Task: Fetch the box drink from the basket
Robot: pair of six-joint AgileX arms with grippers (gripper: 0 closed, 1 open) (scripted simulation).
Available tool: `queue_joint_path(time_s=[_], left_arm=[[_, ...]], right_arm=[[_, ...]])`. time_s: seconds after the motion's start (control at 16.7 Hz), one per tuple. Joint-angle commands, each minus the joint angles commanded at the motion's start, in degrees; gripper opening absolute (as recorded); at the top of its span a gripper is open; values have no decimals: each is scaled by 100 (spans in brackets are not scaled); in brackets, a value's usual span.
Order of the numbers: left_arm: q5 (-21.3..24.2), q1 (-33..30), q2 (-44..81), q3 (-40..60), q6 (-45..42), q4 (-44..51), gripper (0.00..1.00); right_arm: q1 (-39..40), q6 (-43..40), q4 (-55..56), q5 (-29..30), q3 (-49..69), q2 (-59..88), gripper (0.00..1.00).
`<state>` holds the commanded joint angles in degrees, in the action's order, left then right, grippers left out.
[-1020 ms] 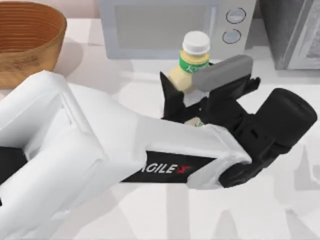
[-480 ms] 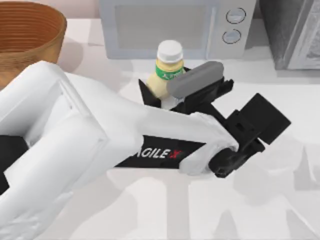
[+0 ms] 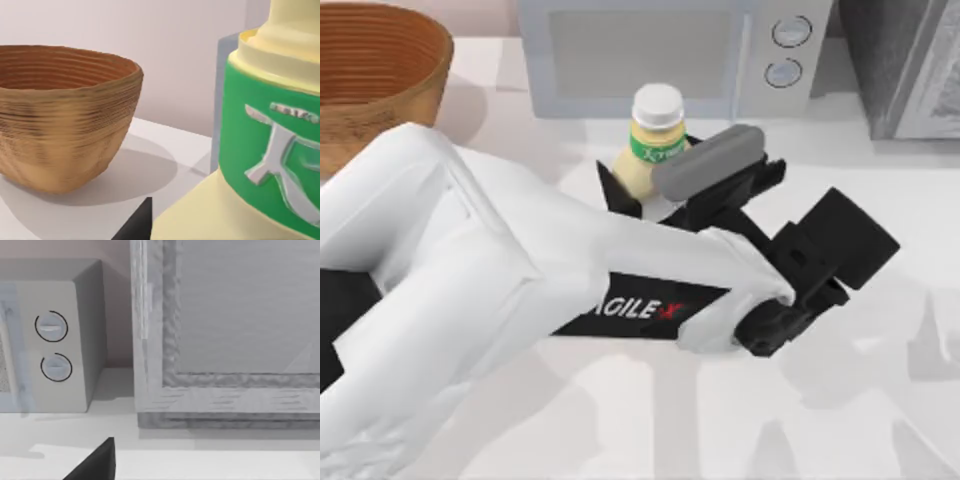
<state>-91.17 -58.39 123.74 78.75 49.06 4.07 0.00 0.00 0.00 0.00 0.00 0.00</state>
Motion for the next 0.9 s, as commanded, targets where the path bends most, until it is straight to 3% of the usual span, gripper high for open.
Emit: queue_joint_path(time_s=[0.54,0.9], left_arm=[[0,0,0,0,0,0,98],[0,0,0,0,0,0,100]], right_arm=[[0,0,0,0,0,0,100],[0,0,0,0,0,0,100]])
